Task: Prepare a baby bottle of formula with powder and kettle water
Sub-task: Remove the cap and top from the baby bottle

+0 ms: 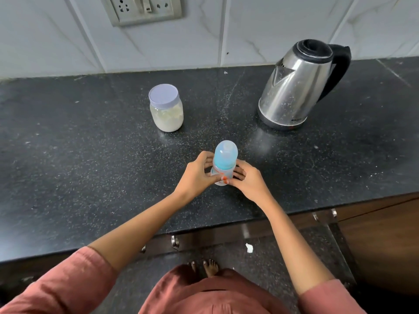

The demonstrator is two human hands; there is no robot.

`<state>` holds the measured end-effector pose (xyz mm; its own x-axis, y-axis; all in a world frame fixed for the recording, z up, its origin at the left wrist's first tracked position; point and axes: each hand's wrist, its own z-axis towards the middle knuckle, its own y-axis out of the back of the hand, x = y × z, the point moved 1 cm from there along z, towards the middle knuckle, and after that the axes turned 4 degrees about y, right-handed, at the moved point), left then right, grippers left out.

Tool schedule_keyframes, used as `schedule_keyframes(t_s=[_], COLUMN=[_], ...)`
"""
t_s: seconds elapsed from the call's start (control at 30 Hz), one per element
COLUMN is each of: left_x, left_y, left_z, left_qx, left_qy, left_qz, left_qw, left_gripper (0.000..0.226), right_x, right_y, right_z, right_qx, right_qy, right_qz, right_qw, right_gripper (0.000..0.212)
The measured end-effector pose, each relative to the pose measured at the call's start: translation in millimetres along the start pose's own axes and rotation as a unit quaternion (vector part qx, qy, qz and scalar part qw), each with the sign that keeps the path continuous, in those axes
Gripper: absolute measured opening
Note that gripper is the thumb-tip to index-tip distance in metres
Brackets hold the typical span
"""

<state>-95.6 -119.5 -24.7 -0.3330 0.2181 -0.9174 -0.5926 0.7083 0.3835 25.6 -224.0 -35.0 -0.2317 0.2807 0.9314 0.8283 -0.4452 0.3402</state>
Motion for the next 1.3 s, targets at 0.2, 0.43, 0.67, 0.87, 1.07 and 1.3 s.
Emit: schedule_keyframes(t_s=[0.2,0.43,0.67,0.87,1.07,1.3], left_x=[2.5,5.2,1.7,2.9,5.9,9.0], left_y=[-1.7,-3.1,-11.5,-13.0,-11.8,-9.2], left_z=[-1.3,-0.3,2.5,3.0,5.6,11.9], left_qx=[0.003,0.007,0.038,0.011,0.017,0.051], left_qy=[-0.008,-0.012,0.022,0.009,-0.005,-0.013], left_qz=[0.003,0.036,-0.018,-0.022,-0.026,-0.015], left_qw=[1.0,0.999,0.999,1.0,0.999,0.998], left_gripper=[0.059,0.065,0.061,0.044,0.038,0.042], right_x=[4.2,39.9,104.5,107.6,107.4,109.7], right_y=[0.0,32.1,22.1,1.6,0.1,12.0], right_z=[-3.7,-0.6,-1.5,-1.7,3.7,14.0], right_qx=[0.01,0.071,0.091,0.048,0.059,0.147], right_qy=[0.002,0.015,0.038,0.039,0.062,0.096], right_qz=[-0.019,-0.191,-0.325,-0.473,-0.458,-0.423], right_qw=[1.0,0.979,0.94,0.879,0.885,0.889], right_gripper=[0.058,0.083,0.081,0.069,0.049,0.043])
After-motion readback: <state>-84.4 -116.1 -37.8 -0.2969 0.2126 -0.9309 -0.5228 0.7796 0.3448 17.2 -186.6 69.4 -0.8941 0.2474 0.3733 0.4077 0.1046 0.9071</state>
